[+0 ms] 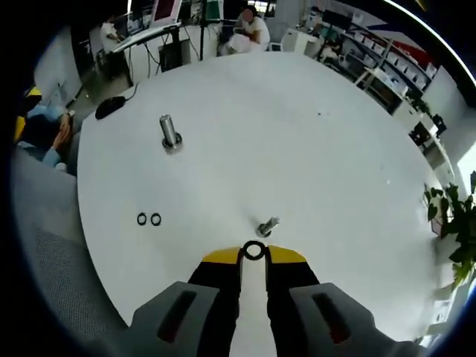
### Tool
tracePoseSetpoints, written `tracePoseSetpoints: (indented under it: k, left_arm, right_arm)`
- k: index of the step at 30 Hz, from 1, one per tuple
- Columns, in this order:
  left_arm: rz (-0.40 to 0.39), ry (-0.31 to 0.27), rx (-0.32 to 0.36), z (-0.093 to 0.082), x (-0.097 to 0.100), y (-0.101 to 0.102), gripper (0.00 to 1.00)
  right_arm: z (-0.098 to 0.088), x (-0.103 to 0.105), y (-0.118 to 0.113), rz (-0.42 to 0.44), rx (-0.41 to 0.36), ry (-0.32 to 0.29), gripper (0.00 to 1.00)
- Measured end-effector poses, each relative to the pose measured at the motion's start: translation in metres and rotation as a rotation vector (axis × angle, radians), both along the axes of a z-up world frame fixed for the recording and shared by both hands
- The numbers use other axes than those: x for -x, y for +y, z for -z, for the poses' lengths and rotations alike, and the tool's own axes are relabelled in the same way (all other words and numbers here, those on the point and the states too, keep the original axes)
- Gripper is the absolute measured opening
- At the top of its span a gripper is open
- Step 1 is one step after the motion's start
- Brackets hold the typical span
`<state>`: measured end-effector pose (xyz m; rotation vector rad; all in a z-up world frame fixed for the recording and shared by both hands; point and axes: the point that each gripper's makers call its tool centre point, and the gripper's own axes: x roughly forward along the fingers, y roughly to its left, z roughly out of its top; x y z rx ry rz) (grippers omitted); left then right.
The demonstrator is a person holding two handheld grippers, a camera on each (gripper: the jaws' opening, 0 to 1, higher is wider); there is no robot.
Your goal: Place the washer onto the threaded stud by aligning its center hole with the stud, sliding it down to the base, and recovering from edge contact or off-axis alignment until the washer reaches the visible bottom stop.
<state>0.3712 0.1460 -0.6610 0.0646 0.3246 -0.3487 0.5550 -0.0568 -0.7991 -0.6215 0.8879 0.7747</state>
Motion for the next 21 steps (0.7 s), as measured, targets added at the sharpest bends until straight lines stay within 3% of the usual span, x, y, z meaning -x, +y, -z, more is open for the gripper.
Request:
tracePoseSetpoints:
  k: [10, 13, 21]
  left_arm:
    - [-0.006, 0.002, 0.0, 0.001, 0.0, 0.001, 0.2]
    - [-0.005, 0.004, 0.0, 0.001, 0.0, 0.001, 0.2]
    - [-0.01, 0.006, -0.003, 0.002, -0.001, 0.002, 0.2]
  right_arm:
    - [-0.001, -0.014, 0.004, 0.001, 0.002, -0.028, 0.13]
    - [0.001, -0.017, 0.006, -0.032, 0.039, -0.044, 0.13]
    - [0.005, -0.024, 0.011, -0.022, 0.034, -0.031, 0.13]
